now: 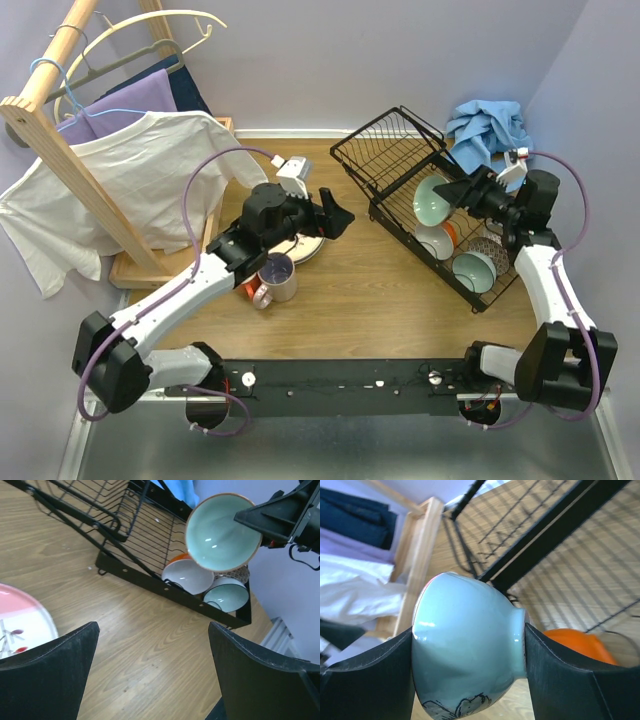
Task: Unload the mixed dishes from the dish rack
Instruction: Pick up the bowl from the dish rack.
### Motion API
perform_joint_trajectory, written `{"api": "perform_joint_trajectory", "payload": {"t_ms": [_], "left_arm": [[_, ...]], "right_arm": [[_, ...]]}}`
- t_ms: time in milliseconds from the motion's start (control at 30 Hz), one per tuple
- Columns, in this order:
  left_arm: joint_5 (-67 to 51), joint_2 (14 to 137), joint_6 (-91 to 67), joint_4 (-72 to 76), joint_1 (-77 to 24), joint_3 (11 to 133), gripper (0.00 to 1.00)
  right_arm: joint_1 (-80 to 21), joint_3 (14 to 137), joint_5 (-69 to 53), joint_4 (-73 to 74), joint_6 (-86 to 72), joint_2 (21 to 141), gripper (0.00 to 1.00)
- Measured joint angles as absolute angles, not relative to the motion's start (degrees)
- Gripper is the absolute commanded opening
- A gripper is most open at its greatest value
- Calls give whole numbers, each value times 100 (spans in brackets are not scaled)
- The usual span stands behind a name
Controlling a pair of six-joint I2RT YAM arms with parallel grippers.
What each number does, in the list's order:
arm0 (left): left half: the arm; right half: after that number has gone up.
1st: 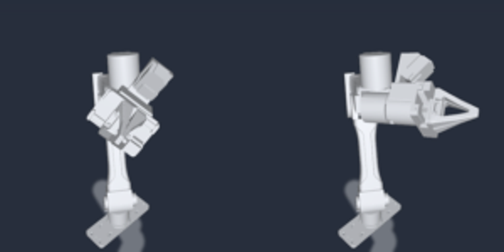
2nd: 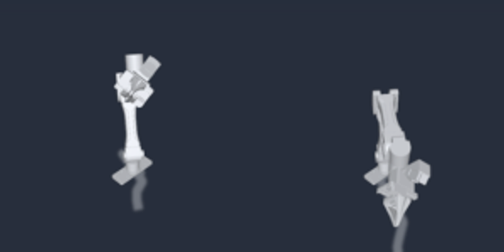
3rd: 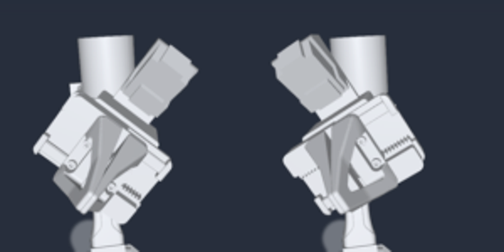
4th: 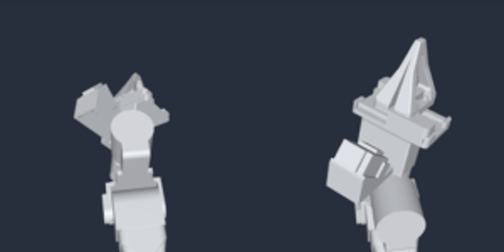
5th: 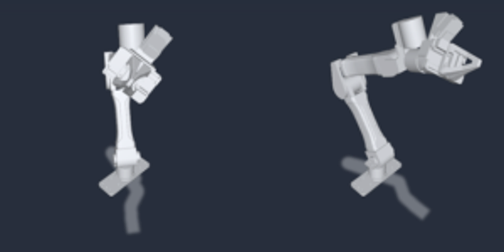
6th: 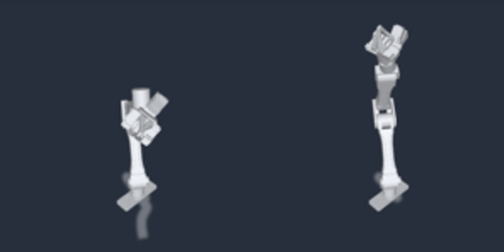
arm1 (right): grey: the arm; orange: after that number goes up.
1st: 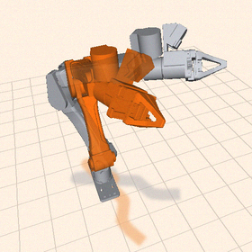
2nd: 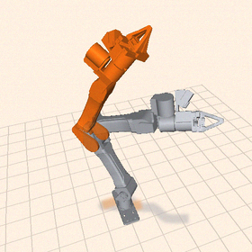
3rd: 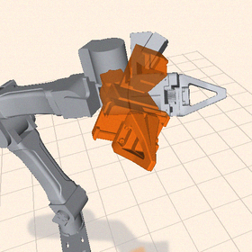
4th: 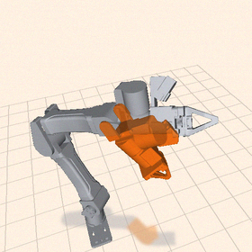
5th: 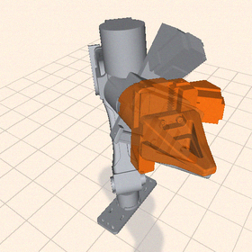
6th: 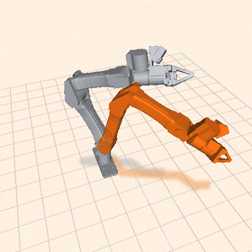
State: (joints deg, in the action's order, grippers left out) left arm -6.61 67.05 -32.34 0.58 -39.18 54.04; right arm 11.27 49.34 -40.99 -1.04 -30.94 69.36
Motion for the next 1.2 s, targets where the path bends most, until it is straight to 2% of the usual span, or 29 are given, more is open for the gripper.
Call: {"api": "perform_joint_trajectory", "payload": {"t_ms": [267, 467, 667, 767, 800, 867, 900, 967, 1000, 1033, 1067, 1133, 1167, 1200], "left_arm": [[-701, 7738, -3612, 436, -4233, 5996, 98], [-709, 8466, -4016, 696, -4397, 6307, 94], [-731, 9137, -4403, 878, -4556, 6602, 81], [-770, 9332, -4600, 910, -4589, 6608, 67], [-790, 9395, -4685, 919, -4591, 6608, 57], [-819, 9500, -4805, 947, -4593, 6608, 45], [-825, 9529, -4849, 961, -4595, 6608, 34], [-858, 9592, -5043, 1046, -4600, 6608, 21], [-899, 9607, -5081, 1140, -4604, 6608, 8], [-899, 9609, -5120, 1166, -4622, 6608, 3], [-899, 9609, -5177, 1164, -4622, 6606, 0], [-910, 9609, -5463, 1291, -4578, 6549, 0], [-956, 9607, -5544, 1352, -4545, 6539, 0], [-958, 9601, -5575, 1398, -4543, 6525, 0]], "right_arm": [[707, 4381, -4390, -775, -3793, 6530, 10], [414, 4021, -4453, -1345, -4368, 6482, 10], [180, 3671, -4534, -1944, -4939, 6405, 10], [106, 3618, -4550, -2143, -5107, 6405, 10], [80, 3603, -4554, -2209, -5170, 6405, 10], [64, 3555, -4567, -2370, -5273, 6403, 10], [54, 3533, -4571, -2425, -5317, 6401, 10], [43, 3470, -4578, -2541, -5389, 6394, 10], [-1, 3430, -4569, -2587, -5424, 6394, 10], [-16, 3393, -4580, -2611, -5461, 6394, 10], [-43, 3361, -4578, -2655, -5485, 6394, 10], [-43, 3328, -4580, -2751, -5520, 6388, 13], [-43, 3323, -4574, -2805, -5564, 6388, 18], [-43, 3323, -4569, -2862, -5579, 6388, 33]]}}
